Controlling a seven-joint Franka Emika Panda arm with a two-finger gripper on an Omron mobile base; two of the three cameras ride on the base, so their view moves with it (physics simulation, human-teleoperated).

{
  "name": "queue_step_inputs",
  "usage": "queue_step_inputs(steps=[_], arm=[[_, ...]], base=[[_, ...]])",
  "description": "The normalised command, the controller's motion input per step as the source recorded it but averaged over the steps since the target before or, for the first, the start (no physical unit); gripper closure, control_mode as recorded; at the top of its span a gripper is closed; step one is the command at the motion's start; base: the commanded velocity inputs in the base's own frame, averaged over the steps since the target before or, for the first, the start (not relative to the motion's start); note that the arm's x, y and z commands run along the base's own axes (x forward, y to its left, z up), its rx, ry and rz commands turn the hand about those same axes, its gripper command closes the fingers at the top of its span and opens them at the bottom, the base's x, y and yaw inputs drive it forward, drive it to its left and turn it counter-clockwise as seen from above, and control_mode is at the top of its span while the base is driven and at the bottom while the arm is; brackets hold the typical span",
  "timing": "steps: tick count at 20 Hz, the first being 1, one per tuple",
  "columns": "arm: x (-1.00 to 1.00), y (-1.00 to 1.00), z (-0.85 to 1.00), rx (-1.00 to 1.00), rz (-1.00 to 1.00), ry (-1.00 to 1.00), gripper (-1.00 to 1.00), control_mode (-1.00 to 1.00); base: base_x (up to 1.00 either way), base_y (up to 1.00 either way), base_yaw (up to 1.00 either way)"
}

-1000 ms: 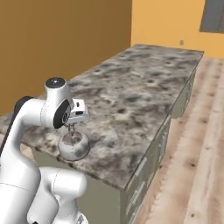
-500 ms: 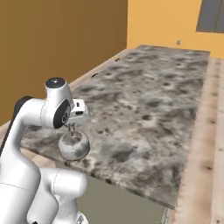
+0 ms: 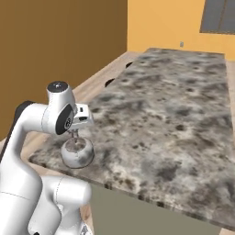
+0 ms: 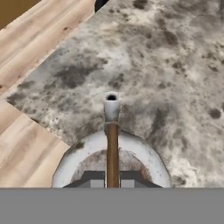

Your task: The kettle is done boiling. Turn off the stove, then wait for 300 timesteps before moving the kettle to the dining table.

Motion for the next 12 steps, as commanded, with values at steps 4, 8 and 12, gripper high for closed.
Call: queue_step_inputs(steps=[4,8,12], arm=[[0.0,0.0,0.0,0.0,0.0,0.0,1.0,1.0],[0.0,0.0,0.0,0.0,0.0,0.0,1.0,1.0],[0.0,0.0,0.0,0.0,0.0,0.0,1.0,1.0]], base=[[0.1,0.56,-0.3],[0.06,0.49,-0.34],[0.06,0.35,-0.37]])
